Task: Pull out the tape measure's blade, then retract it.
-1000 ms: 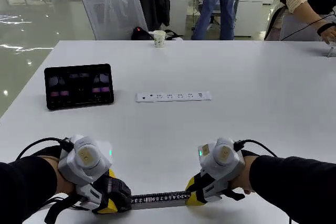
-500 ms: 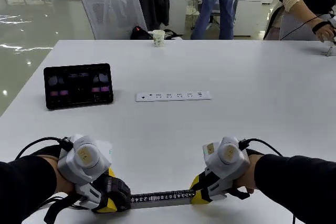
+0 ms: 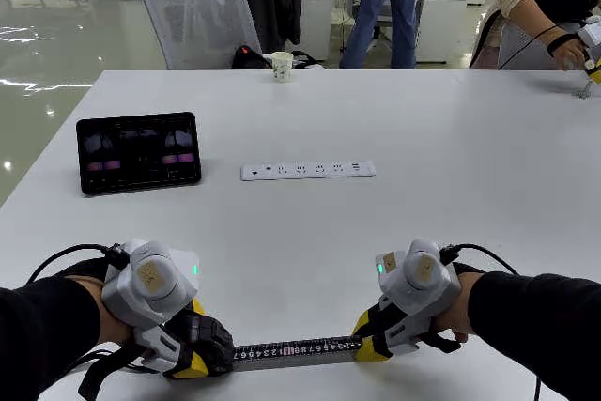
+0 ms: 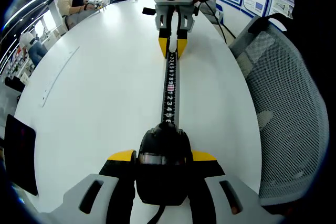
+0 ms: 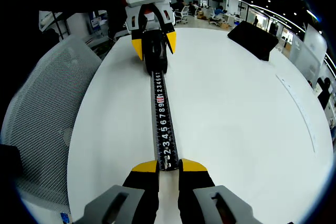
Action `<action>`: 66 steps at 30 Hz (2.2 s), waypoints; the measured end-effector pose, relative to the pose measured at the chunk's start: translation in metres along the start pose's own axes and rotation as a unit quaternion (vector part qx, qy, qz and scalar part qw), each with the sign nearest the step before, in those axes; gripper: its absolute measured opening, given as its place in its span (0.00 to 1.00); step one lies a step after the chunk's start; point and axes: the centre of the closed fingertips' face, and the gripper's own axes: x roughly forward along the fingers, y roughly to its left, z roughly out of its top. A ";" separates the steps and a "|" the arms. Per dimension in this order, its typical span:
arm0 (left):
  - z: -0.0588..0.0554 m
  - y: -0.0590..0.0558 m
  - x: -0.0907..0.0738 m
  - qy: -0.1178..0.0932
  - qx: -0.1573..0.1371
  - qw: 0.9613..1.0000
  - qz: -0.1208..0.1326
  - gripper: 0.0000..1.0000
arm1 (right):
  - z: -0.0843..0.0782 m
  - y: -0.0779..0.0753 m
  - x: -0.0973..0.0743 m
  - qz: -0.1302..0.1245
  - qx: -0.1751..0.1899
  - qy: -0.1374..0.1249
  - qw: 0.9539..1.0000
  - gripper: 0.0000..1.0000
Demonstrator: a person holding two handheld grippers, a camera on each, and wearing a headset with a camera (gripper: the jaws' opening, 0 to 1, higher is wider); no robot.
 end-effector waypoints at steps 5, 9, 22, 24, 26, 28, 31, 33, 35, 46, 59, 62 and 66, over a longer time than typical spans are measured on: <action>0.000 0.000 0.000 0.000 0.000 1.000 0.001 0.33 | -0.004 0.001 -0.003 0.000 -0.001 0.004 1.000 0.10; 0.000 0.000 0.000 0.000 0.000 1.000 0.001 0.33 | -0.006 0.001 -0.006 0.000 0.001 0.004 1.000 0.10; -0.001 0.000 0.000 0.001 0.002 1.000 0.000 0.33 | -0.020 0.000 -0.015 -0.004 0.006 0.006 1.000 0.10; -0.001 0.000 0.000 0.001 0.002 1.000 0.000 0.33 | -0.022 0.000 -0.016 -0.004 0.005 0.009 1.000 0.10; -0.001 0.000 0.000 0.002 0.002 1.000 0.000 0.33 | -0.023 0.000 -0.017 -0.003 0.004 0.011 1.000 0.10; -0.001 0.000 0.000 0.001 0.002 1.000 0.000 0.33 | -0.025 -0.001 -0.018 -0.002 0.003 0.012 1.000 0.10; -0.001 0.000 0.000 0.002 0.002 1.000 0.000 0.33 | -0.027 -0.001 -0.020 -0.002 0.005 0.012 1.000 0.10; -0.001 0.000 0.000 0.002 0.002 1.000 0.000 0.33 | -0.028 -0.002 -0.021 -0.003 0.006 0.012 1.000 0.10; -0.001 0.000 0.000 0.001 0.002 1.000 0.000 0.33 | -0.030 -0.002 -0.022 -0.003 0.006 0.014 1.000 0.10; -0.001 0.000 0.000 0.001 0.002 1.000 0.001 0.33 | -0.039 -0.003 -0.027 -0.008 0.008 0.017 1.000 0.09; -0.001 0.000 0.000 0.001 0.002 1.000 0.001 0.33 | -0.048 -0.004 -0.033 -0.011 0.017 0.020 1.000 0.09; -0.001 0.000 0.000 0.000 0.002 1.000 0.002 0.33 | -0.050 -0.003 -0.035 -0.012 0.018 0.020 1.000 0.09; -0.001 -0.001 0.000 0.000 0.002 1.000 0.001 0.33 | -0.050 -0.003 -0.035 -0.014 0.021 0.019 1.000 0.10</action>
